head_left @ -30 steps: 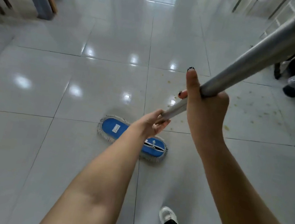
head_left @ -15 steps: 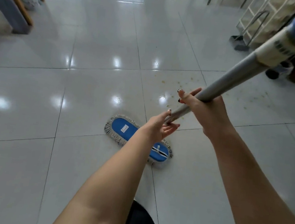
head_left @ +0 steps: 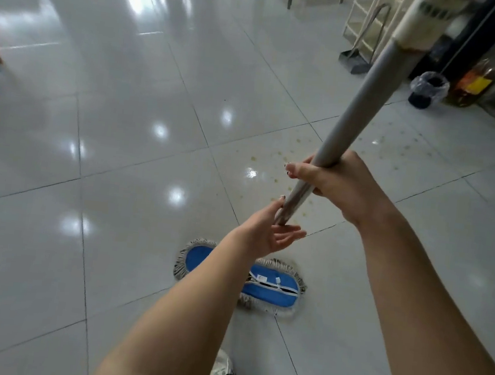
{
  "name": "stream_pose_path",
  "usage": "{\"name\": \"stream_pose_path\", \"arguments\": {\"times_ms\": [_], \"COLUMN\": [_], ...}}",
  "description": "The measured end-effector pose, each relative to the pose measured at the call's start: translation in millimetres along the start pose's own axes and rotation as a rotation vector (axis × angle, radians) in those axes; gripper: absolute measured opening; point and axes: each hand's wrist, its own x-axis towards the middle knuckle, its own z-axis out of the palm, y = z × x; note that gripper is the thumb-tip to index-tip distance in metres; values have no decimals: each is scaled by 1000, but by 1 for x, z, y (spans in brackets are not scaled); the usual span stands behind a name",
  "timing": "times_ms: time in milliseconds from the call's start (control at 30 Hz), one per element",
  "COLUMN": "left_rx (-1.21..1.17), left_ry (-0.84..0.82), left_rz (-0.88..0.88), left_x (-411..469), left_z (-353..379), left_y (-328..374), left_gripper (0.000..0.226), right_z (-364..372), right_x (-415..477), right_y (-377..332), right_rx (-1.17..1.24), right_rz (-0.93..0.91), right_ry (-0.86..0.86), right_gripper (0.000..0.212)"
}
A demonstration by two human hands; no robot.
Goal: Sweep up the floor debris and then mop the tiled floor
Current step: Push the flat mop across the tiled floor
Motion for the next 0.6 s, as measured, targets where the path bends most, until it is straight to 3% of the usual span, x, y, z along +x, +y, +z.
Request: {"name": "stream_pose_path", "arguments": {"times_ms": [167,333,467,600], "left_rx": [91,157,249,341], "left_ry": [-9,-35,-86,-199], "left_rz": [-66,-153,-213,-330], "left_x": [-2,-5,-21,-43], "left_z": [-4,-13,-25,-47], "left_y": [29,44,47,35], "left_gripper": [57,60,52,36], "right_z": [11,28,44,76], "right_x": [22,21,-5,-63], "right_y": [-10,-13,-25,-41], "right_rx": [49,75,122,245], "right_rz": [82,158,251,315], "right_ry": [8,125,208,357], "right_gripper": [34,60,61,39]}}
